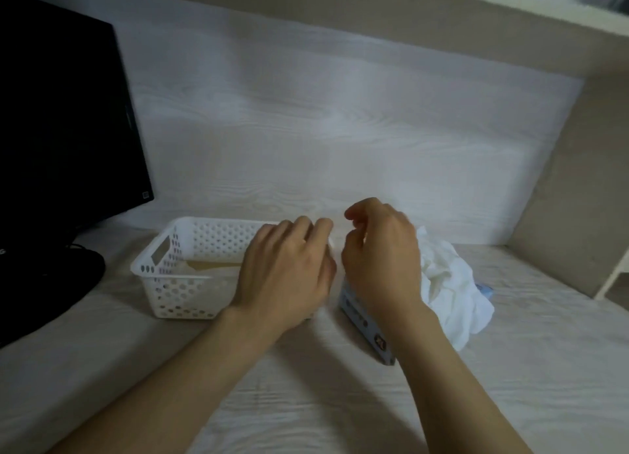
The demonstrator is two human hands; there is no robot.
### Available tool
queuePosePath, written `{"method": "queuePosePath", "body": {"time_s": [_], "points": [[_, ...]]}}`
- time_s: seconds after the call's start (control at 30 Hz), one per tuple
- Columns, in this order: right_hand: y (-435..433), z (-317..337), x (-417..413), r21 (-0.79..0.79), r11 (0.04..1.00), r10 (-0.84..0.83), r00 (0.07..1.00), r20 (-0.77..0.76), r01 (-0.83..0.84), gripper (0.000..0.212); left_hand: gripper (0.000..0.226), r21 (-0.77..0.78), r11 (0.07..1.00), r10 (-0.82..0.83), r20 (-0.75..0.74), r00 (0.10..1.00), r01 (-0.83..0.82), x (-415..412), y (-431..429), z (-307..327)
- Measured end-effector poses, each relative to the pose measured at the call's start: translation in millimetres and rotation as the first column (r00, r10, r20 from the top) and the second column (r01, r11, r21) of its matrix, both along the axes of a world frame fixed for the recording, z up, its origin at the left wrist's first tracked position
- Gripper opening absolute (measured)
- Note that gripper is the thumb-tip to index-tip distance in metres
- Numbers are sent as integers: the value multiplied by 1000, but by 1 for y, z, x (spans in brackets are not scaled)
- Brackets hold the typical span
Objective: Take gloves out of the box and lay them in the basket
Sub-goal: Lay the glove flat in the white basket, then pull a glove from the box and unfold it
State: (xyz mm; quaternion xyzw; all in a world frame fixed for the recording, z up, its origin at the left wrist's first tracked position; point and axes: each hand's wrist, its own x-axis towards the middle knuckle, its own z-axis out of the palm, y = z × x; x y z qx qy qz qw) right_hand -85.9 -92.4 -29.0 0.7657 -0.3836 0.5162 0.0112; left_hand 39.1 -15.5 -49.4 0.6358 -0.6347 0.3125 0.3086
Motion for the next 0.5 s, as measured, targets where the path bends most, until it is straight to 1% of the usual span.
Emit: {"method": "queuePosePath", "body": {"time_s": [0.1,0.17,0.2,0.23,0.27,0.3,0.37,0.4,0.43,0.5], "points": [[-4,0,-30,-34,977,-211,977,41,213,44,38,56,987,-156,35,987,154,-22,-5,-12],[-6,-2,-49,-5,955,-296,952,74,297,44,37,49,973,-228,65,972,225,-38,-7,-16],[-7,-4,-58,25,950,-311,946,90,310,42,35,42,967,-253,73,965,250,-46,-7,-17],[-8,-6,-66,63,950,-311,945,102,306,39,33,39,963,-267,76,961,265,-54,-8,-17],[-10,-9,-72,109,950,-303,947,107,292,36,37,50,963,-268,80,960,265,-60,-8,-18],[-13,-12,-78,153,948,-296,950,103,279,33,47,75,966,-253,99,962,246,-65,-9,-19],[-20,-20,-90,223,936,-296,951,87,272,29,65,155,973,-200,186,962,173,-75,-11,-21],[-24,-24,-94,262,929,-292,952,88,261,28,69,184,973,-176,222,959,136,-76,-12,-22],[-28,-28,-97,302,922,-281,954,99,241,28,71,201,973,-164,240,957,116,-77,-13,-23],[-33,-35,-100,355,913,-263,956,131,203,28,66,212,973,-144,252,957,91,-75,-14,-24]]}}
